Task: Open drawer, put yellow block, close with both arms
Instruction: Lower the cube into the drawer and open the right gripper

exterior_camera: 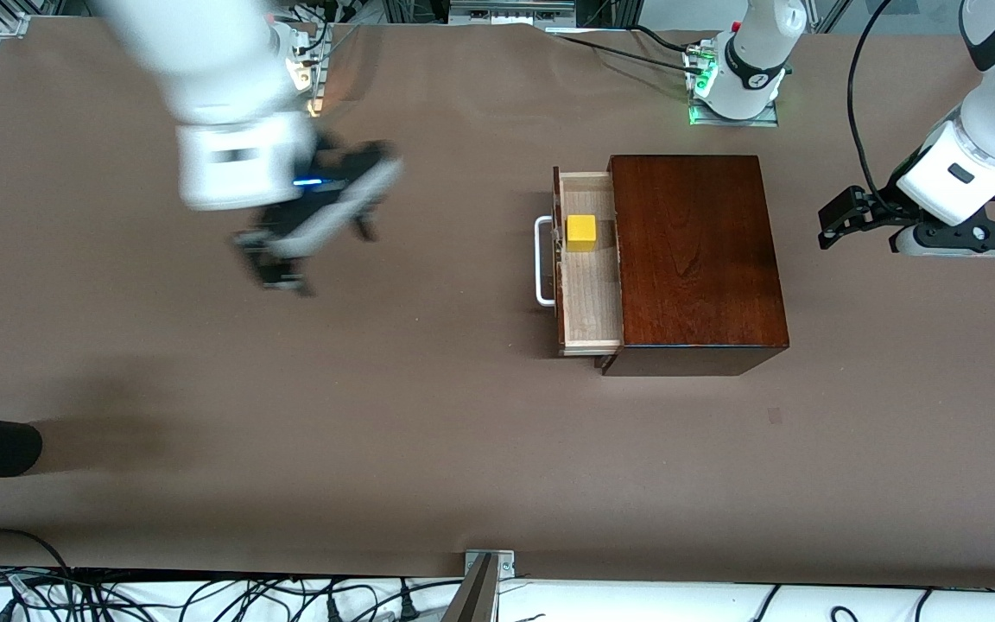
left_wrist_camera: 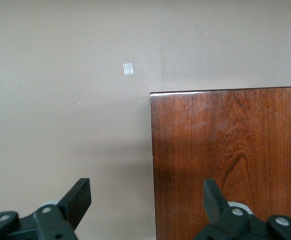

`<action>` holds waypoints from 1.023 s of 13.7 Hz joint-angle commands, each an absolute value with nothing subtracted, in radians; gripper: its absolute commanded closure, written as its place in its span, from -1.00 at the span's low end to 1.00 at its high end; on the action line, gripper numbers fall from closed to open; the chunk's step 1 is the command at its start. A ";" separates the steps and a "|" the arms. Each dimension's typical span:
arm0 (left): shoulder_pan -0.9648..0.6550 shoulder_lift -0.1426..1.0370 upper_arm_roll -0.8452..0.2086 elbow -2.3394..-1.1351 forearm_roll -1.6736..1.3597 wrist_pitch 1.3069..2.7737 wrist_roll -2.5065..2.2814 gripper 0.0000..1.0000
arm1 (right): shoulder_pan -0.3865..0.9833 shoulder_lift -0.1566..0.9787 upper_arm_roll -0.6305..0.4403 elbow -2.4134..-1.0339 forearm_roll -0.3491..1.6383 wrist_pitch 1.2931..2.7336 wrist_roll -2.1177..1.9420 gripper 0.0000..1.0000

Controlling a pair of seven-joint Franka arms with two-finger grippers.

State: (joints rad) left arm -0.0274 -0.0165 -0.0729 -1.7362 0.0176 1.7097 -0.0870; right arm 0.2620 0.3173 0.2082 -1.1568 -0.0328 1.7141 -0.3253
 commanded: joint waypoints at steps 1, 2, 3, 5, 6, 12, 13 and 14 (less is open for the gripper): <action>-0.031 -0.021 -0.072 -1.723 0.008 1.687 -0.069 -1.00 | 0.070 0.117 0.229 -1.432 0.110 1.727 -0.289 -1.00; -0.032 -0.021 -0.074 -1.717 0.008 1.686 -0.069 -1.00 | 0.046 0.079 0.209 -1.475 0.110 1.718 -0.260 -1.00; -0.032 -0.021 -0.078 -1.713 0.006 1.681 -0.069 -1.00 | 0.045 0.060 0.174 -1.495 0.110 1.685 -0.212 -1.00; -0.034 -0.021 -0.078 -1.709 -0.005 1.645 -0.063 -1.00 | 0.043 0.049 0.131 -1.494 0.098 1.628 -0.152 -1.00; -0.040 -0.023 -0.084 -1.709 -0.006 1.637 -0.055 -1.00 | 0.044 0.038 0.124 -1.494 0.095 1.609 -0.120 -1.00; -0.058 0.024 -0.274 -1.701 -0.112 1.529 0.249 -1.00 | 0.044 0.012 0.124 -1.488 0.020 1.526 -0.038 -1.00; -0.064 0.053 -0.308 -1.683 -0.121 1.531 0.274 -1.00 | 0.052 0.015 0.130 -1.488 -0.012 1.525 -0.040 -1.00; -0.072 0.093 -0.351 -1.658 -0.158 1.520 0.278 -1.00 | 0.066 0.023 0.135 -1.482 -0.037 1.526 -0.041 -1.00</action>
State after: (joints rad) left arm -0.0664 0.0138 -0.2957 -1.7212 -0.1112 1.5473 0.2127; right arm 0.0455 0.0360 0.1263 -1.4642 0.0093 1.5309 -0.0580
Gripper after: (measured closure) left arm 0.000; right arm 0.000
